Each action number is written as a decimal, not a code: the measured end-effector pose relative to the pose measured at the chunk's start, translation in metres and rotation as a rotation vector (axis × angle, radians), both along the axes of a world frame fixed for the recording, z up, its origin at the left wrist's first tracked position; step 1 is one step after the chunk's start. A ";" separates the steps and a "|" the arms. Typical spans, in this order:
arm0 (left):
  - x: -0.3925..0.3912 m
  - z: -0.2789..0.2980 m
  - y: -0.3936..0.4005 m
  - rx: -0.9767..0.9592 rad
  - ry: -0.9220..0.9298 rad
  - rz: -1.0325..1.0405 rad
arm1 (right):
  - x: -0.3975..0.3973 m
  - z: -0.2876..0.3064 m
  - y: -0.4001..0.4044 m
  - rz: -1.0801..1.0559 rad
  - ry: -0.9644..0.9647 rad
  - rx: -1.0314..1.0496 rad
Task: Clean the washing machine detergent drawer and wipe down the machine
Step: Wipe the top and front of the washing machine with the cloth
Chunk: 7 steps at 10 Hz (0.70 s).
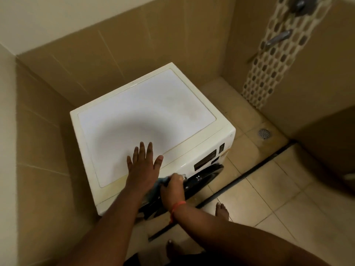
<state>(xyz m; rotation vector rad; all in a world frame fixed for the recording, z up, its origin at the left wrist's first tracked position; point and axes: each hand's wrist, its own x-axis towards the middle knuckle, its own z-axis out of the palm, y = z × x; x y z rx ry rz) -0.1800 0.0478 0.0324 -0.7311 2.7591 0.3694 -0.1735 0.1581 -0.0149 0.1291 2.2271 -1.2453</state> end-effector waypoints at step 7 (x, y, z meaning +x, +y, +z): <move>0.043 -0.004 -0.044 -0.001 0.122 -0.263 | -0.002 -0.028 0.058 -0.848 -0.193 -0.208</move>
